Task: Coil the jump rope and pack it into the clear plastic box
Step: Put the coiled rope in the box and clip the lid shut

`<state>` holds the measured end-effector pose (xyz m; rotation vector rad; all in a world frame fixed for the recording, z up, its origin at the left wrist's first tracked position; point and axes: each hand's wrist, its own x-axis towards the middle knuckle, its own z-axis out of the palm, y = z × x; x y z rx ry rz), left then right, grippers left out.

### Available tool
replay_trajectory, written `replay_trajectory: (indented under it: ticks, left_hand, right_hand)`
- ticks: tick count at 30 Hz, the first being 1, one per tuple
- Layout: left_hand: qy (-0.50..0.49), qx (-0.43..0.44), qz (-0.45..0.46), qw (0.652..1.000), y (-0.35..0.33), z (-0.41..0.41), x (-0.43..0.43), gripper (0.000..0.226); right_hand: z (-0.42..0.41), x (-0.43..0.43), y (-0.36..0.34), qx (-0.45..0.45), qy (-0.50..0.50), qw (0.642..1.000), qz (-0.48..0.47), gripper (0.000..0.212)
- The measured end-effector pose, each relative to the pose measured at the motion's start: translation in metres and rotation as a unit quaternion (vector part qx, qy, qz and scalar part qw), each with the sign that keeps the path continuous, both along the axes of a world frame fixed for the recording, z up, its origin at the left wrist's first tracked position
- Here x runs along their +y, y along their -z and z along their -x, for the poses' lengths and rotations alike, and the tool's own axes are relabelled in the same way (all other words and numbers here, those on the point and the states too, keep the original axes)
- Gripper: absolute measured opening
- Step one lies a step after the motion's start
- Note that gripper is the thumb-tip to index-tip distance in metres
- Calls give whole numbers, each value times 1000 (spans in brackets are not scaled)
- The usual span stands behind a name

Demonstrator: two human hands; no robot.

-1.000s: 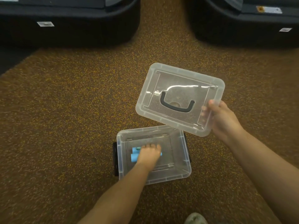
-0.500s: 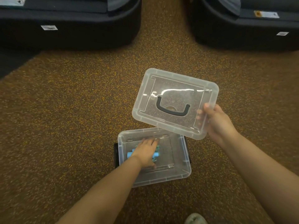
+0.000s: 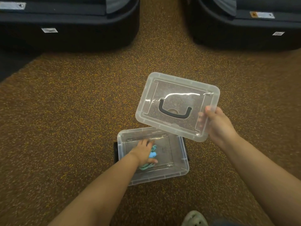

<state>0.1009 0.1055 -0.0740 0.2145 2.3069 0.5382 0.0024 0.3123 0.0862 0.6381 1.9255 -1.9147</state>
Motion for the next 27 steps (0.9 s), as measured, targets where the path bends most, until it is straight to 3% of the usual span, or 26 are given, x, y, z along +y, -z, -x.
replay_trajectory:
  ticks: [7, 12, 21, 27]
  left_hand:
    - [5, 30, -10, 1000, 12, -3, 13, 74]
    - [74, 40, 3, 996, 7, 8, 15, 78]
    - [71, 87, -7, 994, -18, 5, -1, 93]
    - [-3, 147, -56, 987, -54, 0, -14, 50]
  right_hand:
    - [3, 4, 7, -3, 7, 1000, -8, 14]
    - [2, 4, 8, -7, -2, 1000, -13, 17]
    - [0, -1, 3, 2, -12, 1000, 7, 11]
    - [-12, -3, -4, -1, -41, 999, 19, 21]
